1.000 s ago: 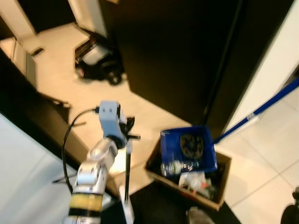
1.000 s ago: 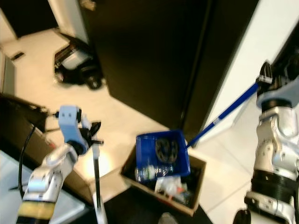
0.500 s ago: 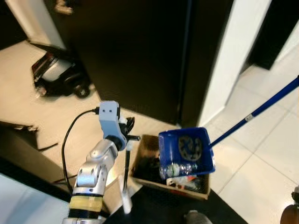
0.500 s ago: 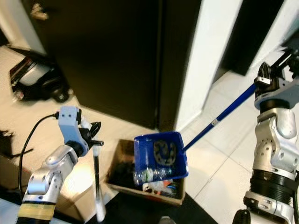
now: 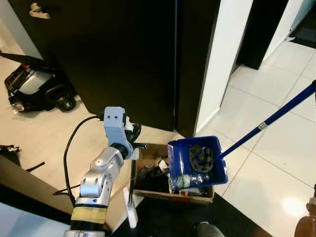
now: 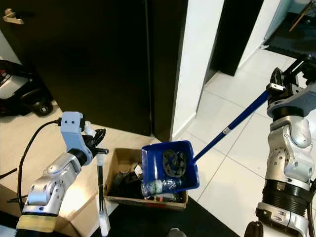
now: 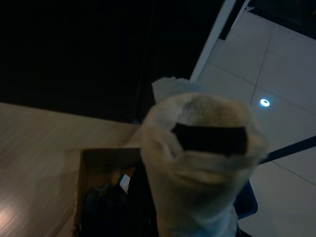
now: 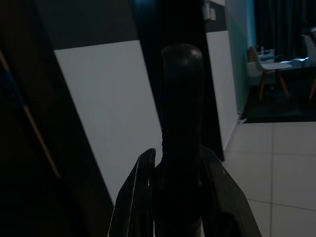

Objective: Sweep floor

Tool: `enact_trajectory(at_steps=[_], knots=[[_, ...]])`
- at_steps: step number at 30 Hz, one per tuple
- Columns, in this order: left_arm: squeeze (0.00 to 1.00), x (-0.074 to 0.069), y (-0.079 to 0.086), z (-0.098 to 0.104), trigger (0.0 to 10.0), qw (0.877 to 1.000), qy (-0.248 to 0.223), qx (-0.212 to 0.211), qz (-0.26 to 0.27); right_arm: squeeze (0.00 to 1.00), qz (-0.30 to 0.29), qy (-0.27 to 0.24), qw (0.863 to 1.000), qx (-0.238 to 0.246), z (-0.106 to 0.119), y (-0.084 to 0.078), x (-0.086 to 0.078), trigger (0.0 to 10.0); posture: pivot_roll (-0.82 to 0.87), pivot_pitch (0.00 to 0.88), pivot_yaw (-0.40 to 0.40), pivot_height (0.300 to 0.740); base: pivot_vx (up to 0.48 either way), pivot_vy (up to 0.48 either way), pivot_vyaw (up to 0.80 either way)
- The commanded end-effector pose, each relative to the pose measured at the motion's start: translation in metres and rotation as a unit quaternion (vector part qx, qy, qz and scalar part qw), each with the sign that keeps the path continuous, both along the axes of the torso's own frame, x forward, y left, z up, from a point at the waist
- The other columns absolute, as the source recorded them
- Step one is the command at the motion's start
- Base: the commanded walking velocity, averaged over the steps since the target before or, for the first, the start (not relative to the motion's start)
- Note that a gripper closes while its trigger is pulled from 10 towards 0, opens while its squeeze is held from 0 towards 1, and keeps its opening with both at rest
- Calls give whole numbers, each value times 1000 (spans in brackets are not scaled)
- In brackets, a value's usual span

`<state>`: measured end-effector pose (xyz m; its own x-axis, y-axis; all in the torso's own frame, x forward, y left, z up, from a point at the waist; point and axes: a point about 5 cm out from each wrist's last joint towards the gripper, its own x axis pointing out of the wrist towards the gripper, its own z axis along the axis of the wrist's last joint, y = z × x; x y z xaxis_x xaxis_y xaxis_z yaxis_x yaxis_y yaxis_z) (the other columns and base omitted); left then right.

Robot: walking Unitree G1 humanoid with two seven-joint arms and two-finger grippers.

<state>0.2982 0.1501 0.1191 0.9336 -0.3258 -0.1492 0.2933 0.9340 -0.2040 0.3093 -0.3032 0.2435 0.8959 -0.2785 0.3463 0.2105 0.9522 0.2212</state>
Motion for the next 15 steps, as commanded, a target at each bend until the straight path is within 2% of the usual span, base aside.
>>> enact_trajectory(at_steps=[1,5,11,12,15], knots=[[0,0,2,2,10000,1000,-7,2,8,0,9,-25,1000,-4,12,4,3,10000,15,53,40,740,0,0,712],[0,-1,2,2,10000,1000,-7,1,9,0,10,-24,1000,-5,12,5,4,10000,15,53,39,740,0,0,708],[0,0,2,2,10000,1000,-7,1,9,0,5,-20,1000,-20,14,5,8,10000,15,52,40,740,0,0,0],[0,1,2,2,10000,1000,-7,1,8,0,10,-34,998,-49,22,10,11,10000,13,48,44,740,0,0,0],[0,1,2,2,10000,1000,-7,1,7,0,14,-49,996,-78,31,15,13,10000,12,46,44,740,0,0,0]])
